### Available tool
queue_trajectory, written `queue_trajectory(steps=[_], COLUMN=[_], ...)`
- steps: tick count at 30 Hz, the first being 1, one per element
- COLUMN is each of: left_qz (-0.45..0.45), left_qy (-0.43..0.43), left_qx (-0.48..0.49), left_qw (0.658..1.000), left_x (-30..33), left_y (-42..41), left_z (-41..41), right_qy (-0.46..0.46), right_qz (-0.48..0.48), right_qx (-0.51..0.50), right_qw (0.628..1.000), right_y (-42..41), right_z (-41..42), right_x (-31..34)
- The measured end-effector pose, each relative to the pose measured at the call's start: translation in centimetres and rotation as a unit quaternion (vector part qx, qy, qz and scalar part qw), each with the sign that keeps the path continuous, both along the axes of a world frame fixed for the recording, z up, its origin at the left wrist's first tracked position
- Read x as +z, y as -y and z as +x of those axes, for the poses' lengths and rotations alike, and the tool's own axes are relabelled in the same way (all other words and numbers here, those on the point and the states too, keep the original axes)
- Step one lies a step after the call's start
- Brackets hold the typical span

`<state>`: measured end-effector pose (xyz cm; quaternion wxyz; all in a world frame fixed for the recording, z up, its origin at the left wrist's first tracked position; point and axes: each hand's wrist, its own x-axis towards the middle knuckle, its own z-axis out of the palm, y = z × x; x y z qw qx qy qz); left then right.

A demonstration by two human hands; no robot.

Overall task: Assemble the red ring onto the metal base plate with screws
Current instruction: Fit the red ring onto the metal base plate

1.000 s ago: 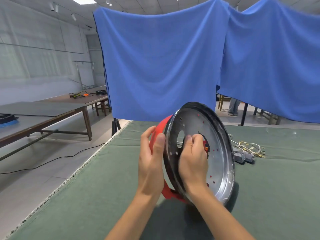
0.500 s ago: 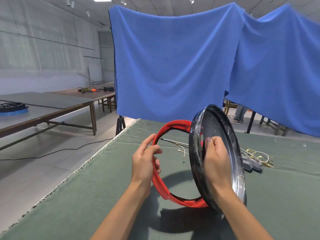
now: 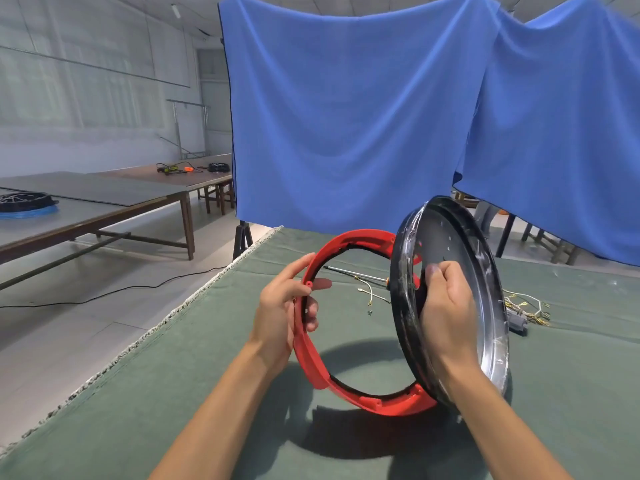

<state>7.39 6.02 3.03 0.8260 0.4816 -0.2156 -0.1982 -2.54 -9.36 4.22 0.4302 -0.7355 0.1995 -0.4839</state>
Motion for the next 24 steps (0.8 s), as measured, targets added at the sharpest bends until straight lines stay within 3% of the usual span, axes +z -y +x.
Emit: queue_trajectory(steps=[6,9,17,24], left_qz=[-0.069,-0.058,-0.036,-0.065], left_qy=[-0.074,-0.078,-0.073,-0.067], left_qx=[-0.048,-0.042,-0.049,-0.061], left_qw=[0.994,0.994,0.995,0.994], left_x=[-1.0,-1.1,-0.3,-0.4], left_y=[-0.3,-0.3,0.0,0.1], left_z=[0.9,1.0,0.3,0.2], right_qy=[-0.007,-0.021,-0.102,-0.190], right_qz=[-0.008,-0.031,-0.284,-0.335], right_qx=[0.002,-0.002,0.041,0.097], right_qw=[1.000,0.999,0.953,0.918], right_y=[-0.1,0.0,-1.3,-1.5], right_z=[0.1,0.0,-0.3,0.0], right_x=[-0.2,-0.4,-1.3,-1.4])
